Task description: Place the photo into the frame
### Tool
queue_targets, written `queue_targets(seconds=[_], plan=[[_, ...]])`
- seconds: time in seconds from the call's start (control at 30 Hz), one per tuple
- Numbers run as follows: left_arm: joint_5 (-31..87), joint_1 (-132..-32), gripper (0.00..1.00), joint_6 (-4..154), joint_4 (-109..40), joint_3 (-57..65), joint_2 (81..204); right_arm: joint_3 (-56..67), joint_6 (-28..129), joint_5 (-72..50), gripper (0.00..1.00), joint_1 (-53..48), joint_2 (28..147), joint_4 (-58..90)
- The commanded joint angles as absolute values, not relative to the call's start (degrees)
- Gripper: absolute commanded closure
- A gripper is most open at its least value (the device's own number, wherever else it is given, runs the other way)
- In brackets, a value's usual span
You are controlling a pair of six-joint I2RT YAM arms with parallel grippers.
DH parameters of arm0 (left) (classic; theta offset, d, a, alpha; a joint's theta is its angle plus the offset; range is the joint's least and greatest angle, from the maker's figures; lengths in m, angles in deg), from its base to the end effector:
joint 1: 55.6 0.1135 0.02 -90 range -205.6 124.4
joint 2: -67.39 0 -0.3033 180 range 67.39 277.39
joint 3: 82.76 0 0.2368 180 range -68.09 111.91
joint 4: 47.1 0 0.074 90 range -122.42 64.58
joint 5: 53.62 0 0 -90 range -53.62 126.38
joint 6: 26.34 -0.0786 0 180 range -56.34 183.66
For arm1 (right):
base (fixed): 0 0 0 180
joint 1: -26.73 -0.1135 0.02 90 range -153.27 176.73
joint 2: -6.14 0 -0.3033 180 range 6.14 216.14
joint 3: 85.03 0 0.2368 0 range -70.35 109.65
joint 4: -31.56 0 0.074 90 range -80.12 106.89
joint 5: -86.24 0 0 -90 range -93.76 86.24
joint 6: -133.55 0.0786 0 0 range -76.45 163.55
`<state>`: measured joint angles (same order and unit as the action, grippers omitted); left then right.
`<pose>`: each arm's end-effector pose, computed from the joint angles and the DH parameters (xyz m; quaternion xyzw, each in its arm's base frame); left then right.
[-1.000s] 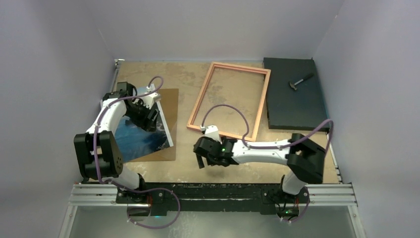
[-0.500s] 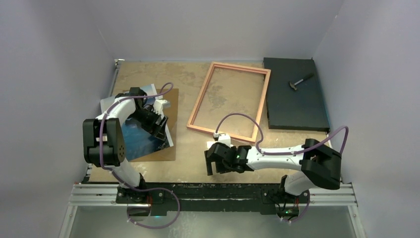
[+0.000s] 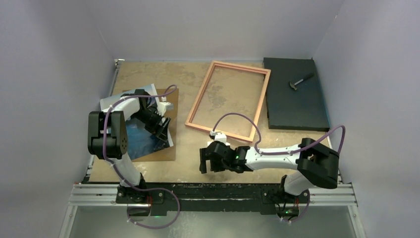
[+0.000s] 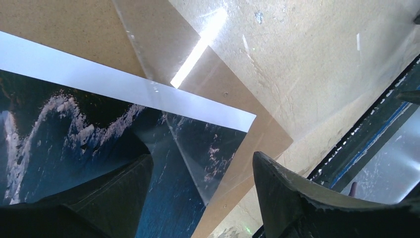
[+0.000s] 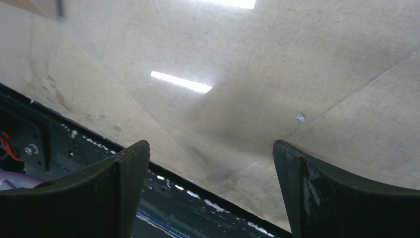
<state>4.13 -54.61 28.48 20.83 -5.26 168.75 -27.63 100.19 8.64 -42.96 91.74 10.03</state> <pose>0.2926 -0.0369 0.1747 0.2782 0.9194 -0.2686 0.0719 0.1210 0.2782 0.1890 -0.0691 0.9316 0.2596 0.2450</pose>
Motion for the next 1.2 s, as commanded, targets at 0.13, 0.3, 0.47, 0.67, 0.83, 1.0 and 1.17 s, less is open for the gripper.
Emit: queue_targets(seconds=[0.13,0.3,0.47,0.67,0.83,1.0,1.17], plan=[[2.2,-55.0,0.30,26.6,21.3,-4.6,175.1,-31.2,100.2,5.3,0.05,-41.2,97.5,12.9],[1.9,-54.9,0.40,26.4,21.8,-3.8,175.1,-30.5,98.6,3.8,0.05,-40.2,100.8,15.5],[-2.2,-54.5,0.55,25.6,26.5,0.0,176.0,-29.6,97.5,3.4,0.06,-39.5,103.0,16.6],[-8.7,-54.5,0.62,22.4,33.9,4.8,177.4,-29.7,96.4,2.0,0.06,-37.9,105.0,18.8],[-13.3,-54.2,0.63,17.3,40.7,7.4,179.7,-30.6,96.0,0.9,0.07,-36.8,105.6,20.6],[-16.4,-53.4,0.68,13.4,46.5,10.2,180.7,-31.6,95.8,-0.1,0.07,-35.9,106.1,21.9],[-18.1,-53.0,0.71,11.5,49.8,11.4,179.0,-31.2,95.5,-0.2,0.07,-35.7,106.9,22.4]])
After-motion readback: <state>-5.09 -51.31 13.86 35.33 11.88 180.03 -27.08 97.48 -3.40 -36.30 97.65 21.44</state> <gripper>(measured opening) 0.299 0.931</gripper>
